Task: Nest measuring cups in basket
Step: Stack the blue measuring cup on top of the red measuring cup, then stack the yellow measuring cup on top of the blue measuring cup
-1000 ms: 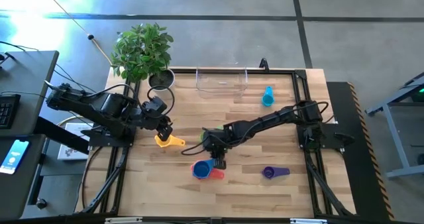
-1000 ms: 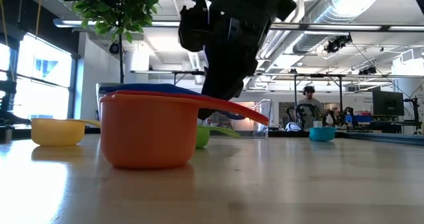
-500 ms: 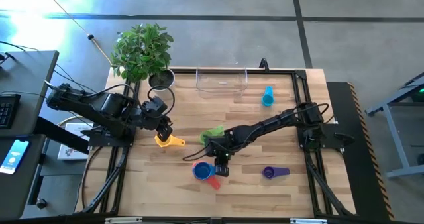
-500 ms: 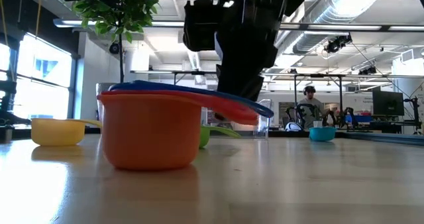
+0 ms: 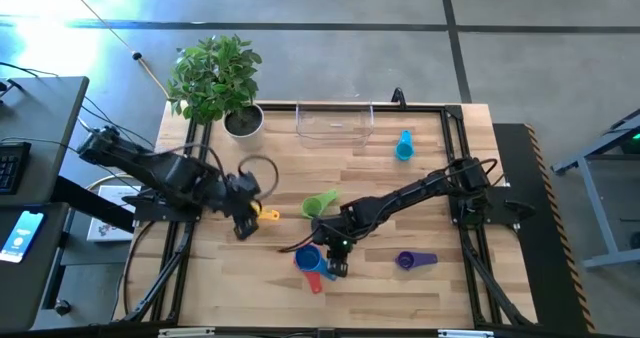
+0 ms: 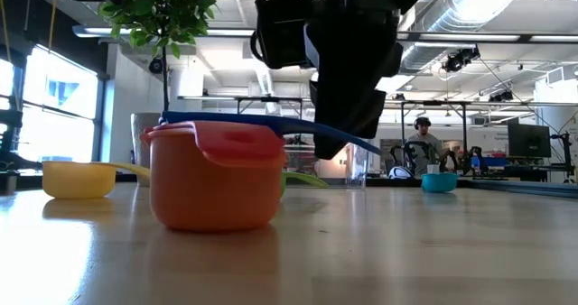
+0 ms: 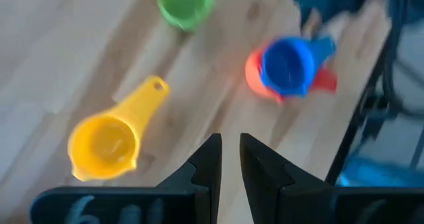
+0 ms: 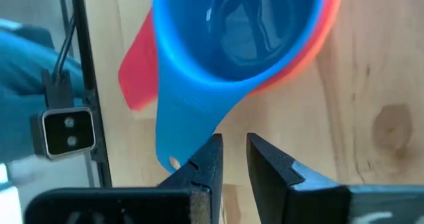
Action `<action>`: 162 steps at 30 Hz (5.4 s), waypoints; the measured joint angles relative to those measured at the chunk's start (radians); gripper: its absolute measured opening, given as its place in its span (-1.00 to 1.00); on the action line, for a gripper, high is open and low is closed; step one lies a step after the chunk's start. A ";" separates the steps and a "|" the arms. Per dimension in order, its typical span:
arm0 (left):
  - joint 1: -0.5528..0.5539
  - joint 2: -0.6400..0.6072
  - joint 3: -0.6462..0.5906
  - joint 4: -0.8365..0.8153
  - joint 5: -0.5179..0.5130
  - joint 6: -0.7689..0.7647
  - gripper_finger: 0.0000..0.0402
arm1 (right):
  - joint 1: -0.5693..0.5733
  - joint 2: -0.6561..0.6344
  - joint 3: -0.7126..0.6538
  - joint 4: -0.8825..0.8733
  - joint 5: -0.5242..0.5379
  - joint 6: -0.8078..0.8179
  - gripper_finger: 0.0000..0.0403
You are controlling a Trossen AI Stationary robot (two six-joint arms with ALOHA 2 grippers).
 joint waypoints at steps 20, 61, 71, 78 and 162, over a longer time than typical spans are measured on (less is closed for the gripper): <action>-0.272 0.375 0.000 0.353 -0.042 -0.184 -0.77 | 0.028 0.000 0.000 -0.001 0.005 0.201 -0.70; -0.217 0.717 0.000 0.817 -0.118 -0.148 -0.77 | 0.070 0.000 0.000 0.007 0.061 0.441 -0.70; -0.214 0.717 0.000 0.872 -0.129 -0.154 -0.77 | 0.099 0.000 0.000 0.077 0.061 0.522 -0.70; -0.213 0.717 0.000 0.870 -0.138 -0.155 -0.77 | 0.103 0.000 0.000 0.081 0.080 0.529 -0.70; 0.224 -0.208 0.000 -0.372 -0.203 0.567 -0.44 | -0.099 -0.262 0.000 -0.066 0.467 0.516 -0.70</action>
